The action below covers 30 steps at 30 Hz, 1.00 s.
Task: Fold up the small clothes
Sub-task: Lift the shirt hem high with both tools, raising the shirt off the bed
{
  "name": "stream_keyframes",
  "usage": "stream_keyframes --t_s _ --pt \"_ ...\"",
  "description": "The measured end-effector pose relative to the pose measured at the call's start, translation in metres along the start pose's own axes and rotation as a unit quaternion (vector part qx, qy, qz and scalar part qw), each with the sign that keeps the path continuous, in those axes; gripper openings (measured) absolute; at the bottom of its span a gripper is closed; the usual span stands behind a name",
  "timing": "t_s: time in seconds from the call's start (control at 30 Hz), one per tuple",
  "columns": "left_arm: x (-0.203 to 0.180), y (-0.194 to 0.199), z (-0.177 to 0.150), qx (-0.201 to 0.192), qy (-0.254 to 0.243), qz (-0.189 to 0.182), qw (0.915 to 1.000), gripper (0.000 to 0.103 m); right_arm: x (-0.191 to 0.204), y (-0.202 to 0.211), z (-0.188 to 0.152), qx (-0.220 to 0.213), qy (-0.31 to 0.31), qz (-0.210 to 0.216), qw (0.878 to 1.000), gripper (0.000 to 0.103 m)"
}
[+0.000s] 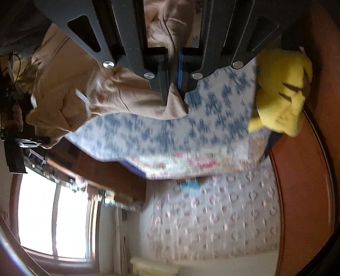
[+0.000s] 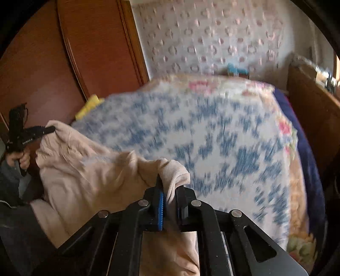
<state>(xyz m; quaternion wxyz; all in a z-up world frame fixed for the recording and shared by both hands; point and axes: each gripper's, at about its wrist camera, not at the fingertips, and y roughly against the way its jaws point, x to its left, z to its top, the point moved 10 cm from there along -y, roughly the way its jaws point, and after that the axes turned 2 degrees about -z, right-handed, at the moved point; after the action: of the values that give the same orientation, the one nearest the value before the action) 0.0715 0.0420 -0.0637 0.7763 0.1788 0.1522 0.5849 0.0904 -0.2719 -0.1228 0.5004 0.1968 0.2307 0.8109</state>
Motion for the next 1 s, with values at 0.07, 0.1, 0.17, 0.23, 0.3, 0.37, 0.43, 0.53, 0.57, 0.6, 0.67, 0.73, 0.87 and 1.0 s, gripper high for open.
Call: stream_keyframes --t_s 0.07,0.1,0.17,0.23,0.3,0.37,0.43,0.53,0.57,0.6,0.67,0.73,0.87,1.0 --pt "0.001 0.016 0.021 -0.029 0.0 0.002 0.9996 0.006 0.007 0.026 0.019 -0.029 0.011 -0.002 1.0 0.008" --pt "0.0 0.029 0.037 -0.049 -0.006 0.004 0.9988 0.006 0.011 0.04 0.03 -0.043 0.019 -0.004 0.999 0.008" --pt "0.001 0.051 0.062 -0.086 -0.008 0.011 0.9962 0.006 0.019 0.067 0.05 -0.072 0.031 -0.004 0.997 0.008" --pt "0.001 0.074 0.087 -0.12 -0.011 0.013 0.9926 0.006 0.028 0.096 0.072 -0.101 0.046 -0.006 0.994 0.008" --pt "0.004 0.095 0.114 -0.152 -0.013 0.018 0.9881 0.006 0.038 0.124 0.094 -0.13 0.062 -0.009 0.99 0.008" --pt "0.009 0.11 0.135 -0.176 -0.015 0.029 0.9838 0.006 0.048 0.152 0.118 -0.158 0.076 -0.012 0.984 0.008" --pt "0.015 0.13 0.162 -0.204 -0.016 0.036 0.9781 0.006 0.058 0.177 0.137 -0.184 0.088 -0.014 0.979 0.008" --pt "0.024 0.157 0.194 -0.242 -0.019 0.054 0.9686 0.006 0.071 0.215 0.166 -0.221 0.11 -0.029 0.969 0.008" --pt "0.026 0.166 0.202 -0.251 -0.021 0.058 0.966 0.006 0.074 0.228 0.176 -0.231 0.114 -0.034 0.966 0.008" --pt "0.028 0.178 0.212 -0.264 -0.023 0.063 0.9622 0.006 0.077 0.241 0.185 -0.242 0.119 -0.038 0.962 0.008" --pt "0.03 0.198 0.227 -0.284 -0.029 0.07 0.9559 0.006 0.081 0.265 0.201 -0.261 0.124 -0.047 0.956 0.008" --pt "0.03 0.216 0.236 -0.299 -0.035 0.075 0.9506 0.006 0.085 0.292 0.215 -0.28 0.129 -0.06 0.949 0.008" --pt "0.027 0.247 0.249 -0.328 -0.052 0.085 0.9395 0.006 0.094 0.335 0.23 -0.308 0.143 -0.086 0.937 0.008" --pt "0.02 0.27 0.255 -0.349 -0.065 0.09 0.9304 0.006 0.106 0.364 0.232 -0.323 0.155 -0.105 0.928 0.008"
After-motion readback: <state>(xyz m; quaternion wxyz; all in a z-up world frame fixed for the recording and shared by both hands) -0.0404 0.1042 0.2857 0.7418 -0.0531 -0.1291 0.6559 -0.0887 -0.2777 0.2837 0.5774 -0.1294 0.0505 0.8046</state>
